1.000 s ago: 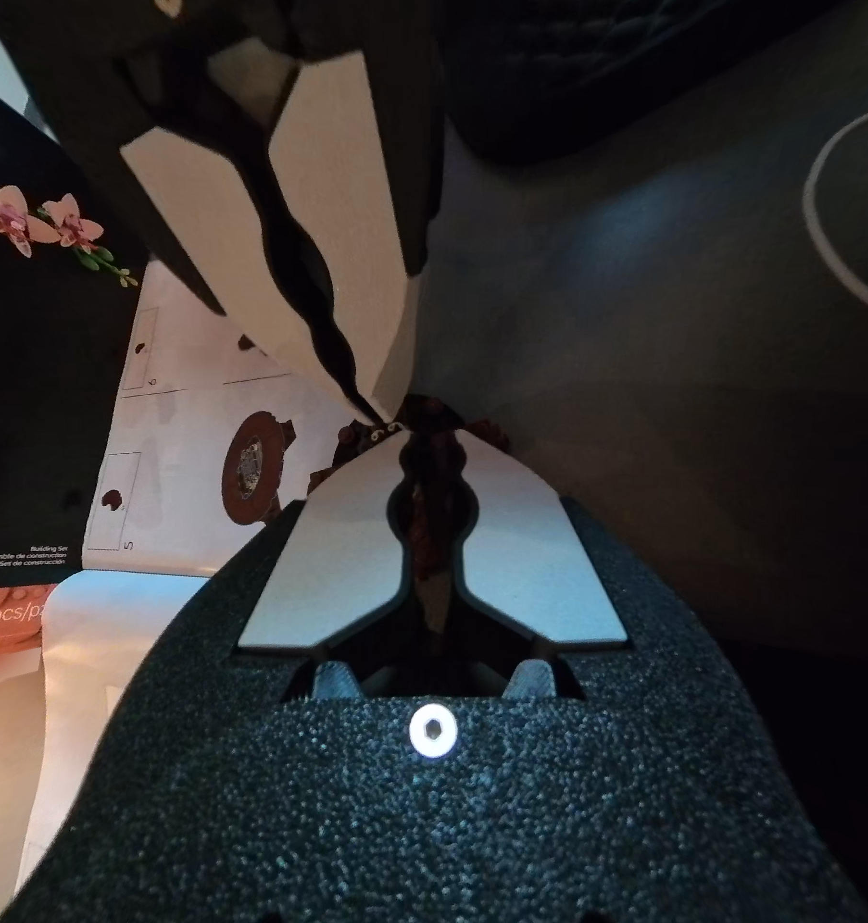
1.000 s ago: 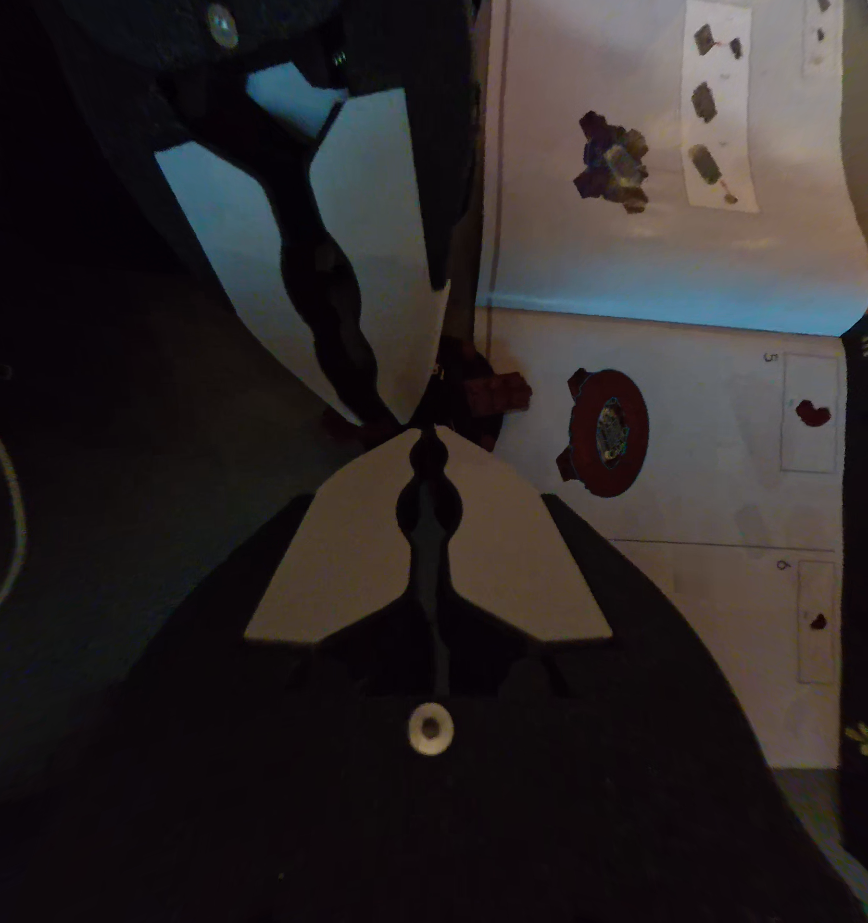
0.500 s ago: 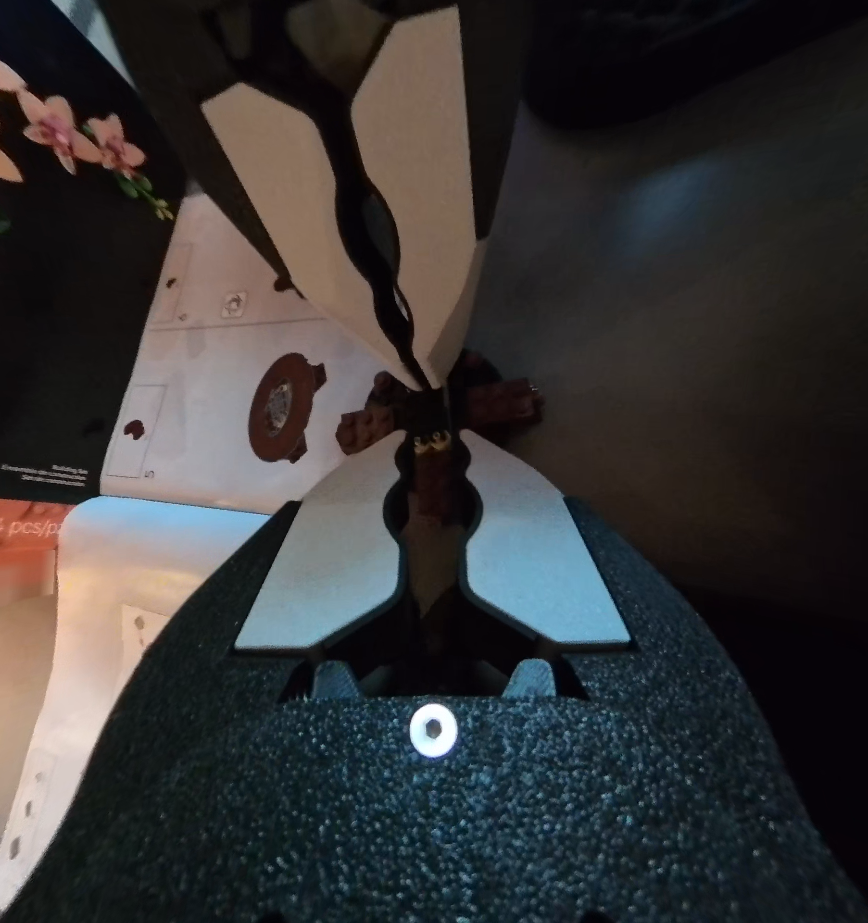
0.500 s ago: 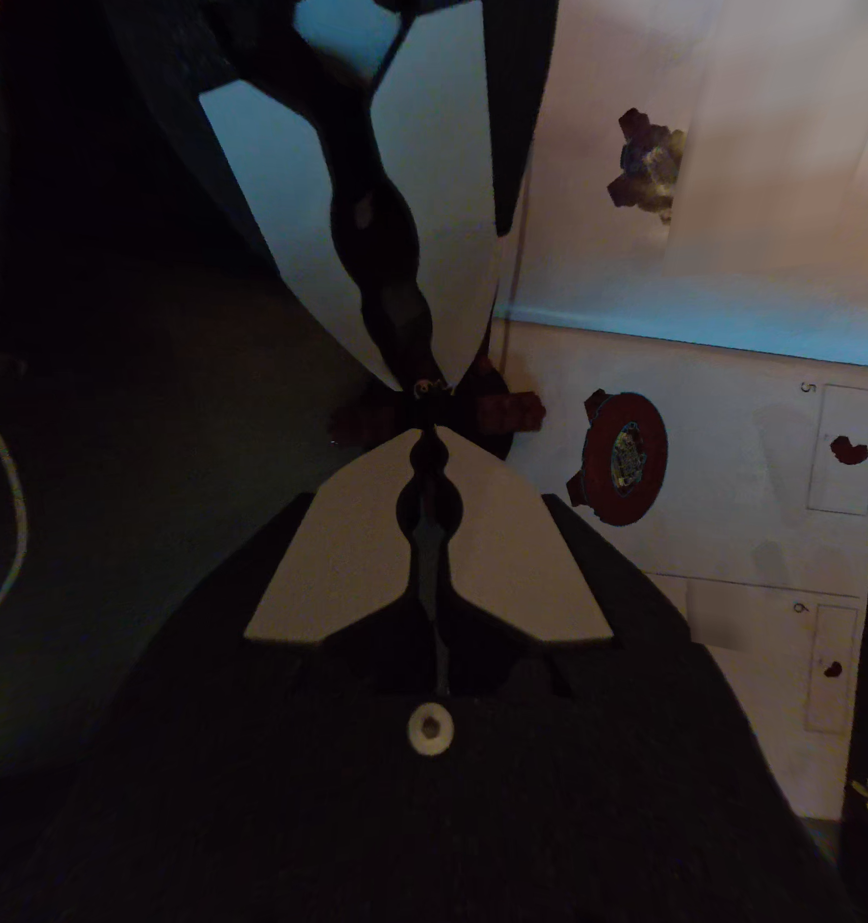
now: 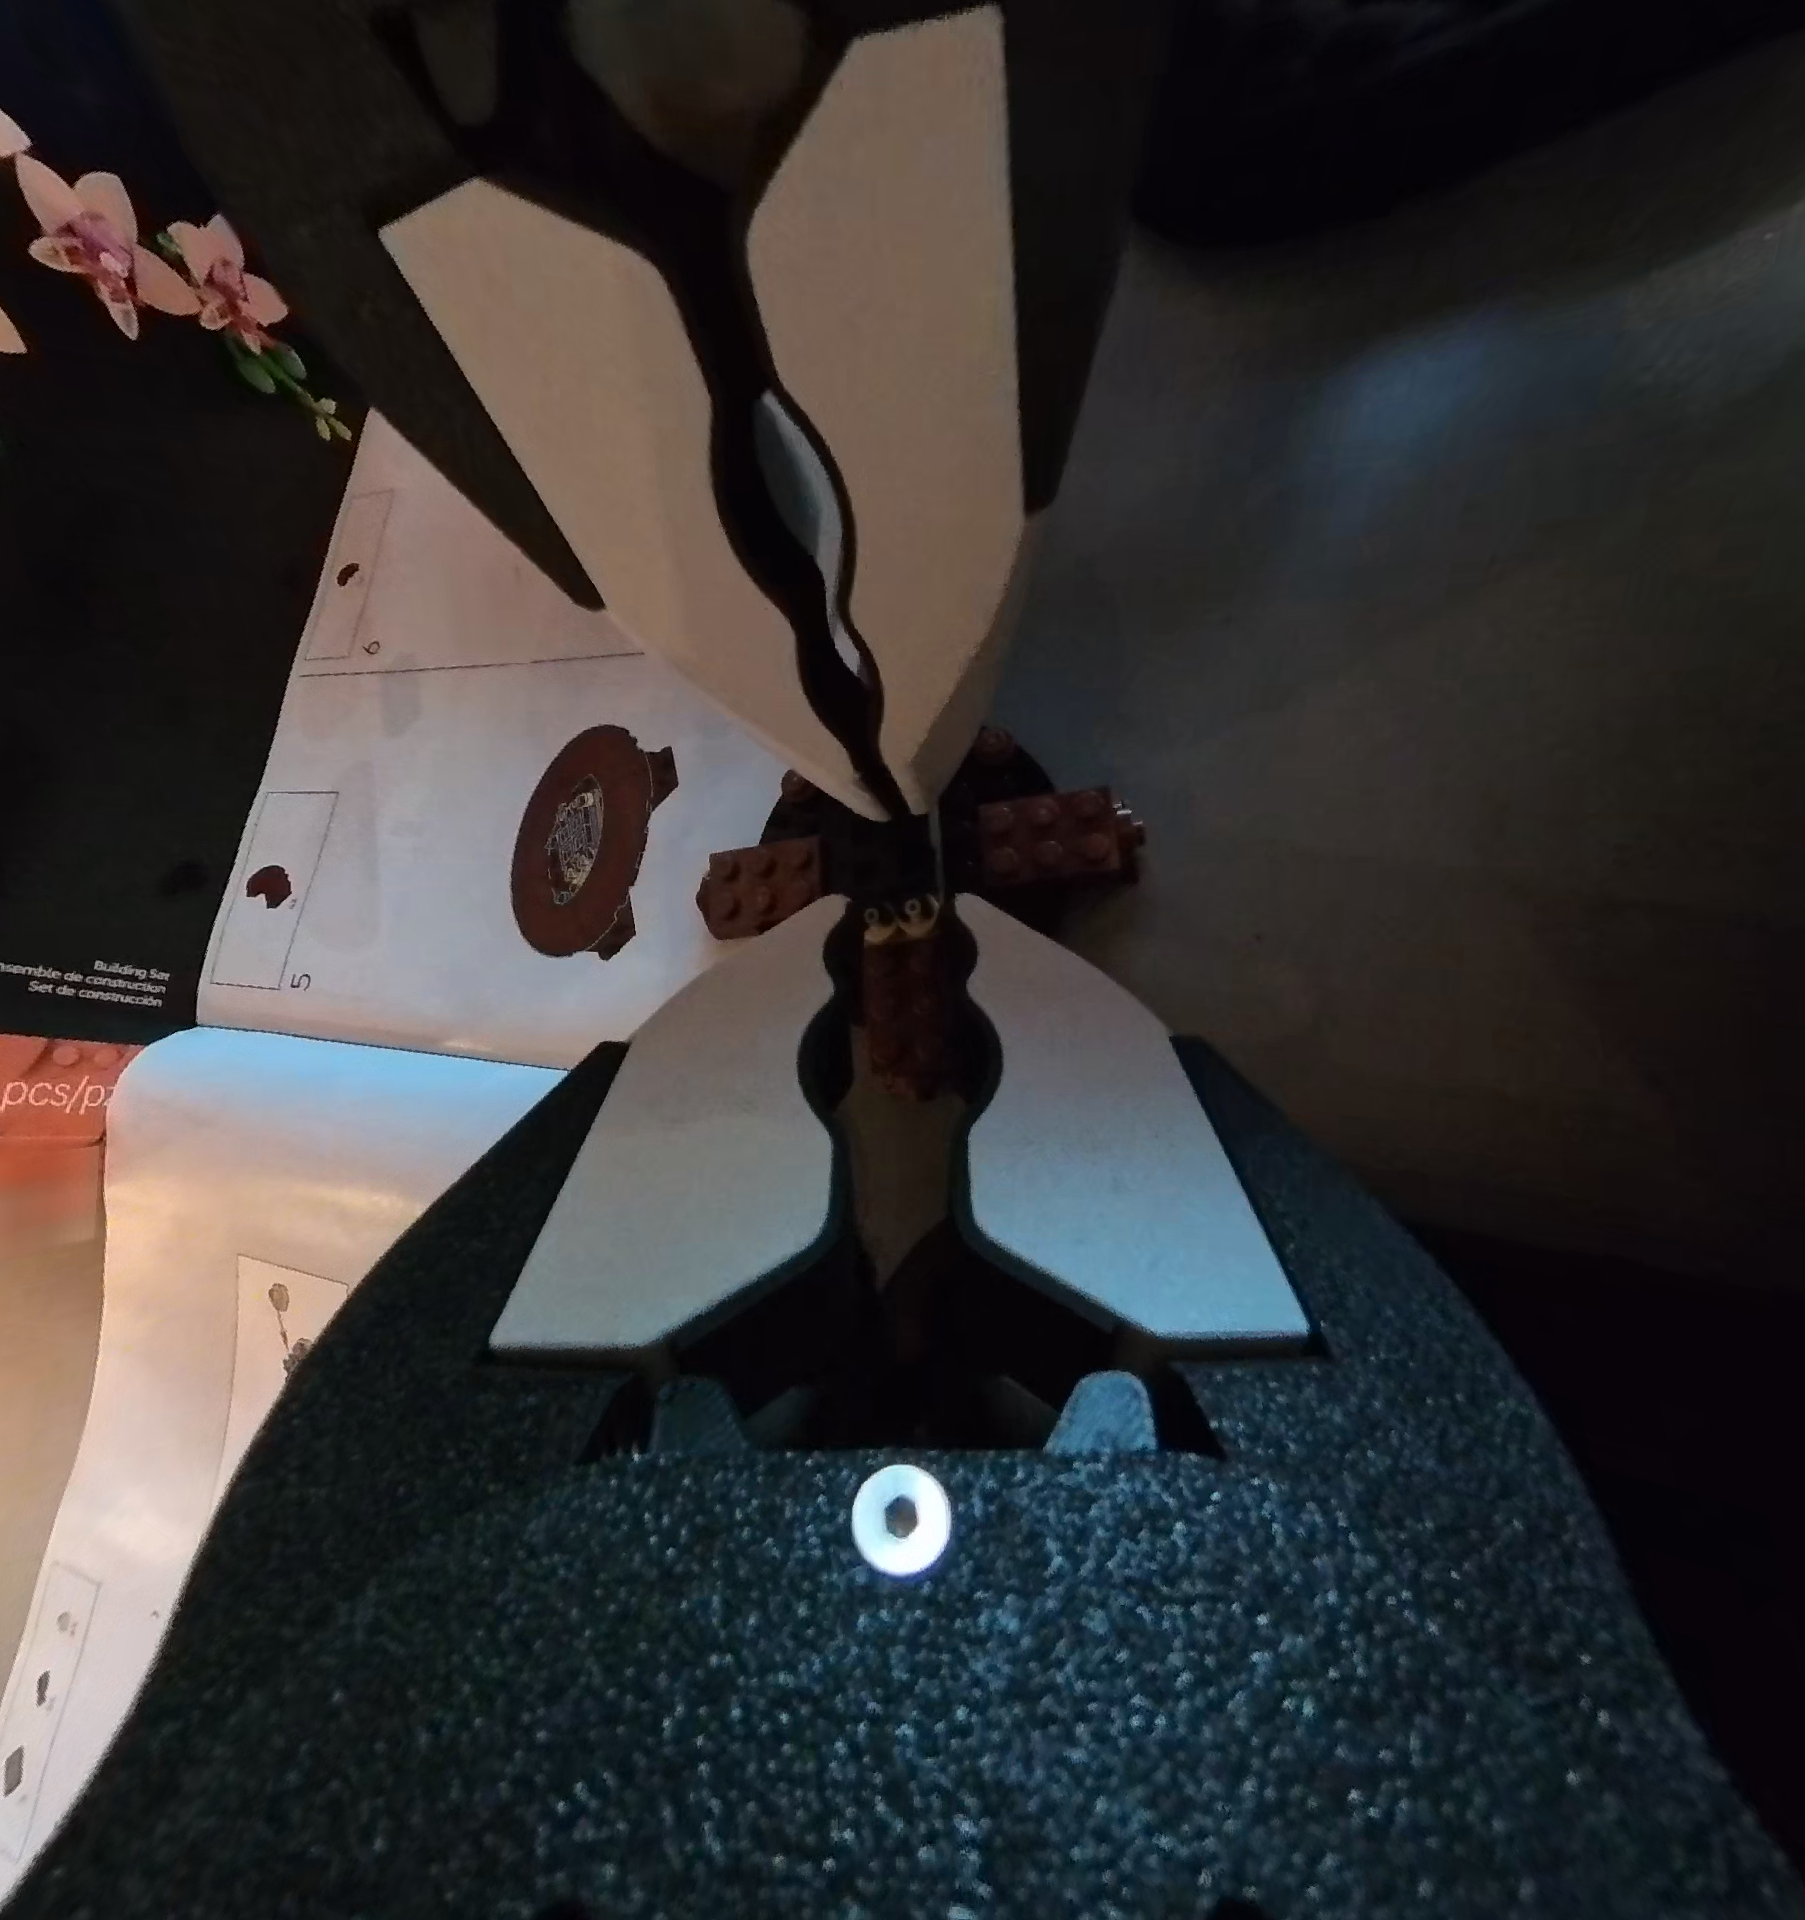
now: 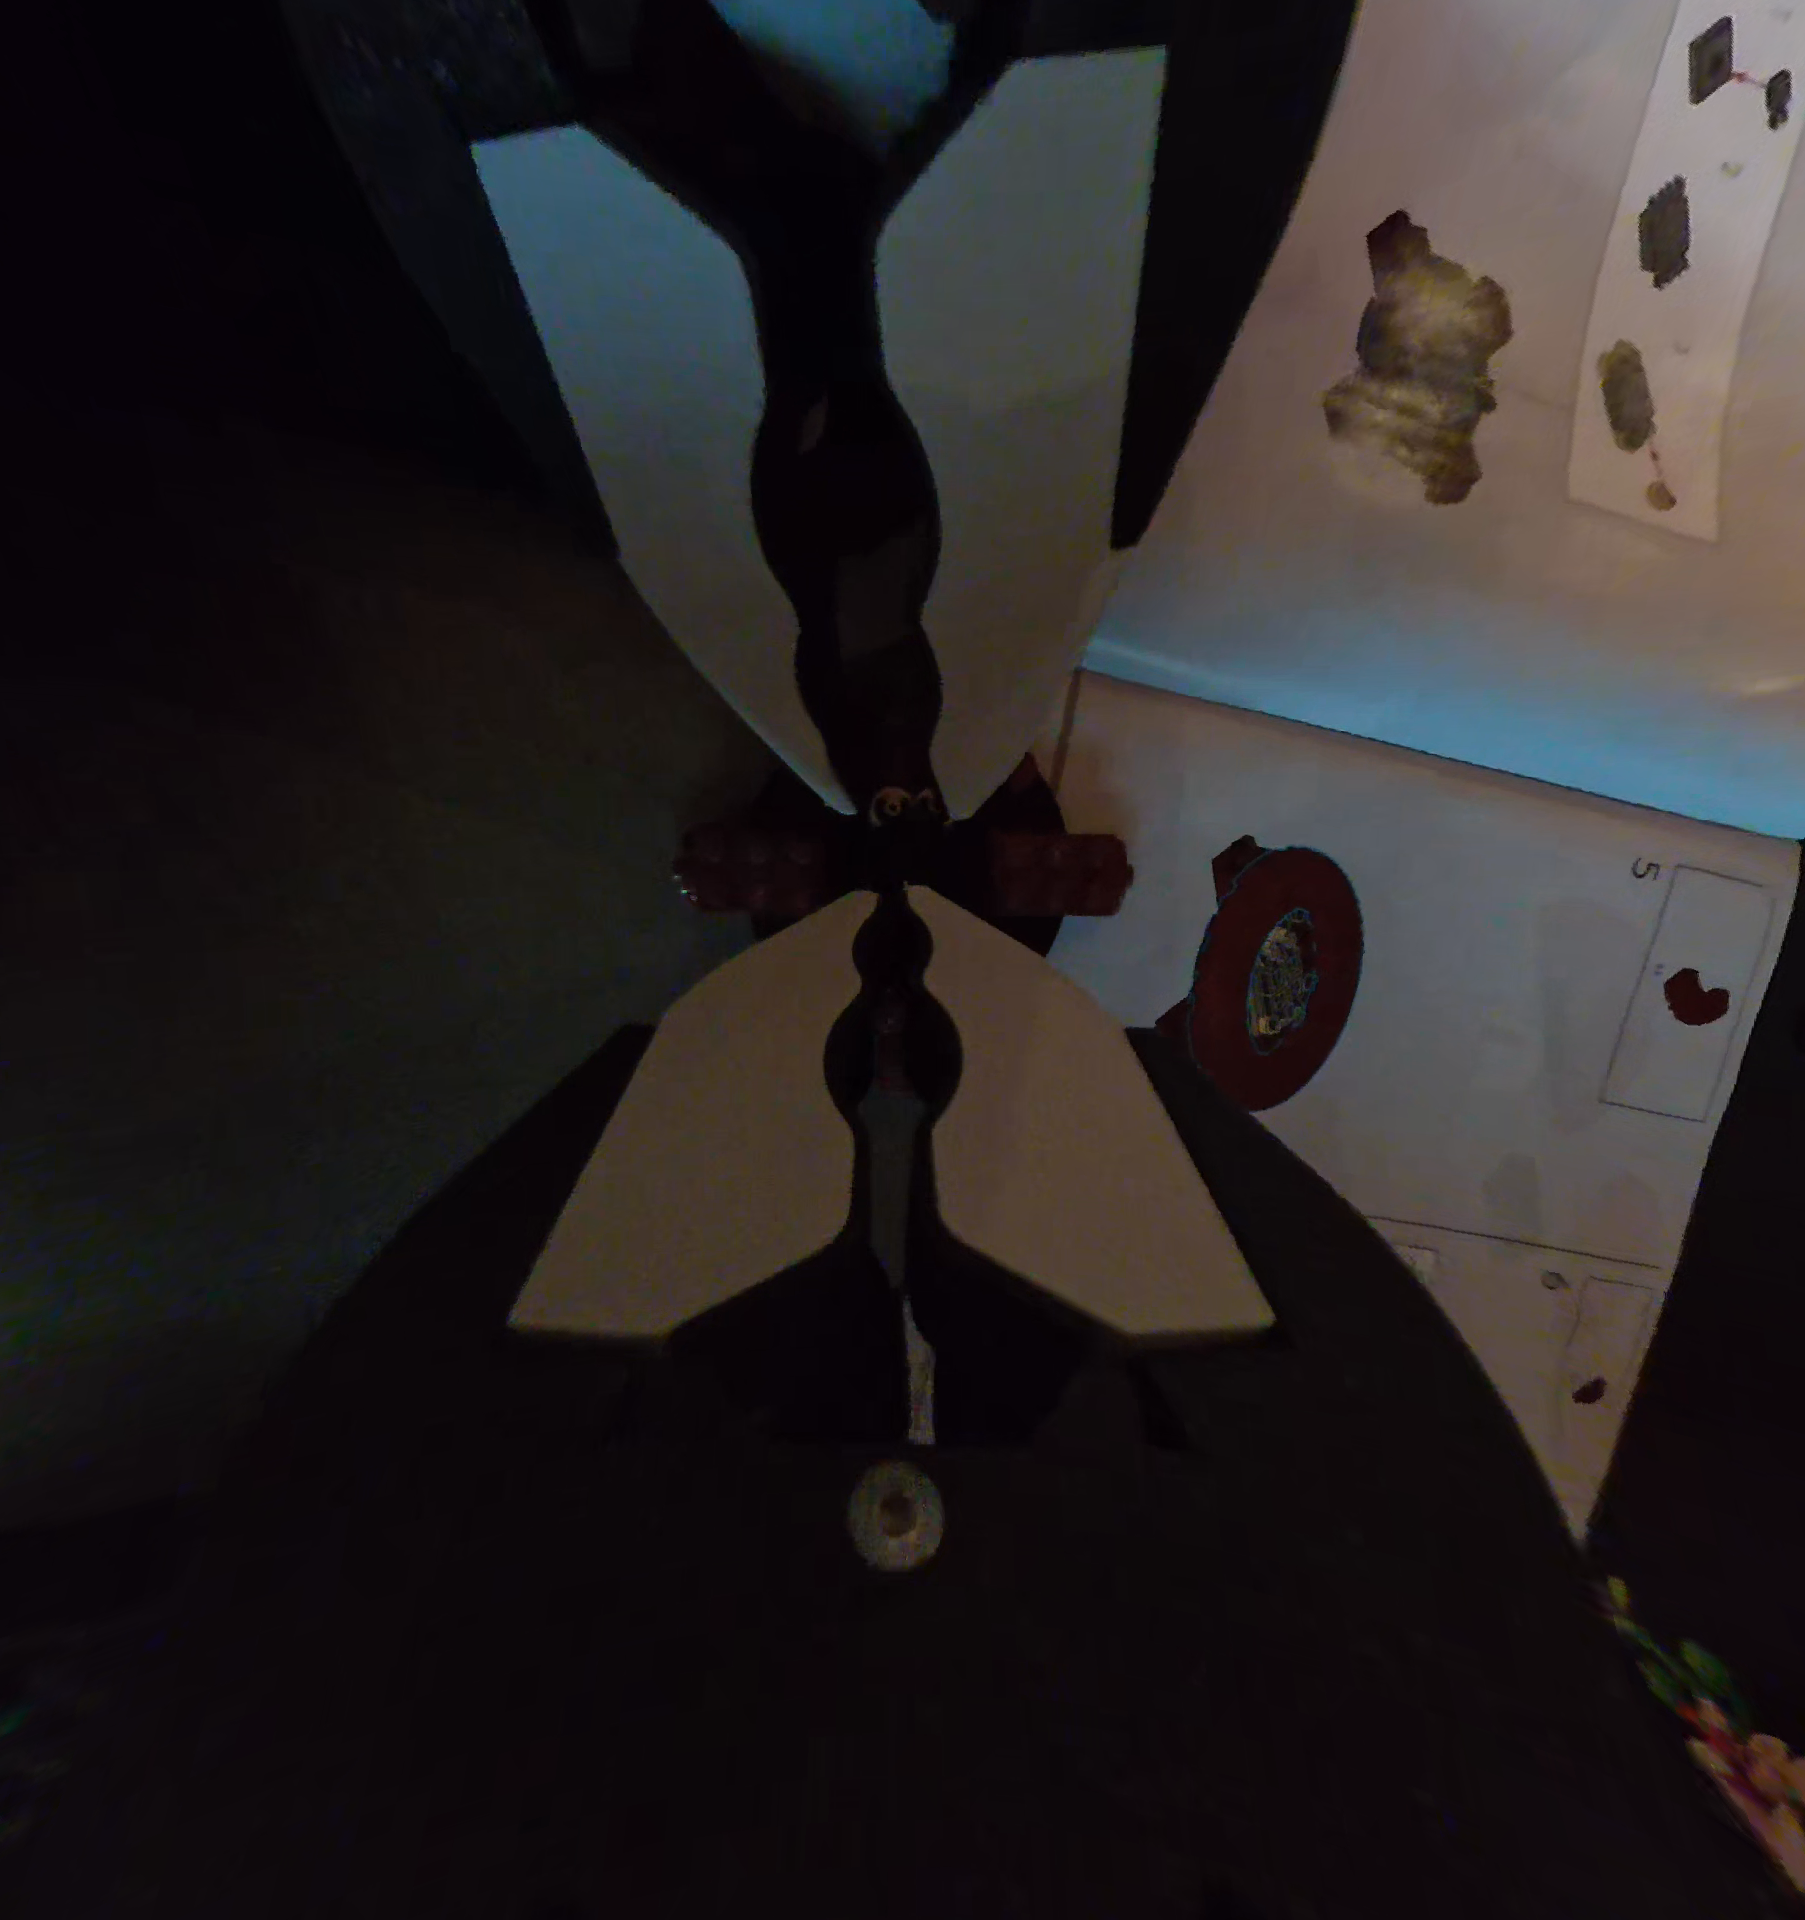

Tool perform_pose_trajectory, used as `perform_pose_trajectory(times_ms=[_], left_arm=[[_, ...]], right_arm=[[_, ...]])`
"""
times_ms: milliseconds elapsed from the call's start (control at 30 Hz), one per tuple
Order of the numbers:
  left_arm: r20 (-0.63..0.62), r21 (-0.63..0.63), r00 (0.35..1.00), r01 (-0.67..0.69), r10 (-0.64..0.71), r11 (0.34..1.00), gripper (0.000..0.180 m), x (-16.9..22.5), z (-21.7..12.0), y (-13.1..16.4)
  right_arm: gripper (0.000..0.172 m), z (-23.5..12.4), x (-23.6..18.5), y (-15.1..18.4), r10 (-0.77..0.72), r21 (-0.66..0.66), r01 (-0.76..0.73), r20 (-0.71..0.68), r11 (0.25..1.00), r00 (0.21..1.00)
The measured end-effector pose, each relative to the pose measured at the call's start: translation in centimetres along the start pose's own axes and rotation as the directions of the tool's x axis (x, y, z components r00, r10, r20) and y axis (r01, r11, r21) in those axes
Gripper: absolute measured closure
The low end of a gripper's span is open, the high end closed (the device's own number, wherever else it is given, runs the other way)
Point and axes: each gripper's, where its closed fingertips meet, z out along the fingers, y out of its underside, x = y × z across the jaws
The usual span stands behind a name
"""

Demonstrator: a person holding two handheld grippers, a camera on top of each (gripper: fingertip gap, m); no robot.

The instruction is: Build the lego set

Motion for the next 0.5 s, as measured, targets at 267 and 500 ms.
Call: perform_pose_trajectory(times_ms=[267,500], left_arm=[[0.009,0.012,1.000,-0.002,0.002,1.000,0.167,0.01,0.01,0.03],[-0.005,0.026,1.000,0.022,-0.021,0.999,0.167,0.00,-0.02,0.05]], right_arm=[[0.172,0.06,-0.07,-0.01,-0.086,-0.136,0.088,0.018,0.987,0.996],[0.172,0.12,-0.11,-0.07,-0.025,-0.123,0.031,0.051,0.992,0.998]])
